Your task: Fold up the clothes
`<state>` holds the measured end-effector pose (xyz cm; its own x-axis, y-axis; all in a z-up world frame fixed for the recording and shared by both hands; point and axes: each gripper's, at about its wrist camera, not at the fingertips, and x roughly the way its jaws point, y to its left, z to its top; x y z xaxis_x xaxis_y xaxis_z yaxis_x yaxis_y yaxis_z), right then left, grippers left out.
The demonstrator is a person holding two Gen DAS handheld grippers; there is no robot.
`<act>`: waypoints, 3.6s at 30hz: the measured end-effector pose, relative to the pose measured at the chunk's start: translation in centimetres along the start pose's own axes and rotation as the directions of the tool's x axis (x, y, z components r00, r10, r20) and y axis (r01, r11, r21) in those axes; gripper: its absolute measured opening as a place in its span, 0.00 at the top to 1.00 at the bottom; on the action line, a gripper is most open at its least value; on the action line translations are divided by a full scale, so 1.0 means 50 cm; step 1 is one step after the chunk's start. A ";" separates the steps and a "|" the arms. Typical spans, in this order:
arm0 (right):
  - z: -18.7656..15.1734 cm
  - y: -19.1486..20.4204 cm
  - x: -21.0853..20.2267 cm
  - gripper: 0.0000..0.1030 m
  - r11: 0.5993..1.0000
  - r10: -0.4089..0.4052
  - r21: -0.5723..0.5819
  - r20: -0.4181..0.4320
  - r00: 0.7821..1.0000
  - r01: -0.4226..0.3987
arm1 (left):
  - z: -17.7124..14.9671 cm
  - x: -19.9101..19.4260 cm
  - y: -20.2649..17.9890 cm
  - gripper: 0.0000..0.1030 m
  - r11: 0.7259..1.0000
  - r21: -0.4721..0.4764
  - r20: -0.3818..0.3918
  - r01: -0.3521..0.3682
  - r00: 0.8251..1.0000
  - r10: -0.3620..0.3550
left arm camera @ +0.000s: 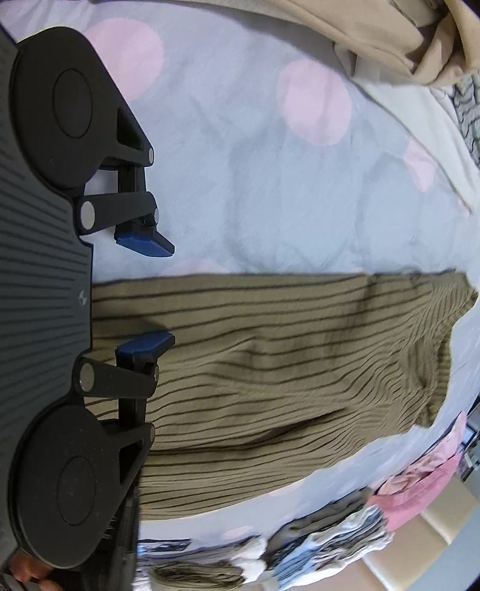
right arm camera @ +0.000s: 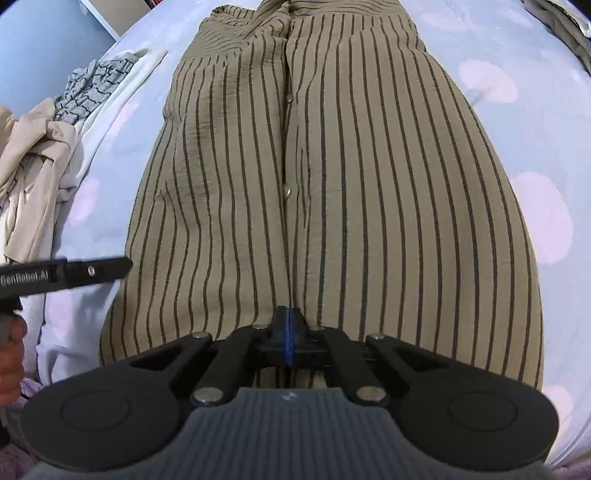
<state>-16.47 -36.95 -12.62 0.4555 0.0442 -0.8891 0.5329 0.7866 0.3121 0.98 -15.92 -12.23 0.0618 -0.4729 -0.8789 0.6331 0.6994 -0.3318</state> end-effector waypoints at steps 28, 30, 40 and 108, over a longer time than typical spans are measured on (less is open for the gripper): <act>-0.115 -0.074 -0.138 0.73 0.993 0.084 -0.087 0.042 0.996 -0.080 | -0.131 -0.084 0.000 0.63 0.994 0.068 -0.110 0.089 0.991 -0.081; -0.125 -0.090 -0.153 0.73 0.994 0.079 -0.082 0.028 0.997 -0.076 | -0.146 -0.084 -0.008 0.62 0.992 0.085 -0.141 0.099 0.986 -0.086; -0.151 -0.178 -0.164 0.63 0.995 -0.048 -0.093 -0.137 0.989 0.035 | -0.194 -0.060 -0.063 0.62 0.965 0.253 -0.264 0.065 0.964 0.004; 0.101 -0.152 -0.348 0.99 0.943 0.145 -0.323 0.191 0.971 -0.077 | 0.175 -0.280 -0.058 1.00 0.861 0.469 -0.027 0.195 0.978 -0.207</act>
<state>-24.82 -46.81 2.18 0.6556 0.0389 -0.7541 0.2373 0.9375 0.2546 5.01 -16.01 4.04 -0.0916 -0.5929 -0.8001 0.9194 0.2583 -0.2966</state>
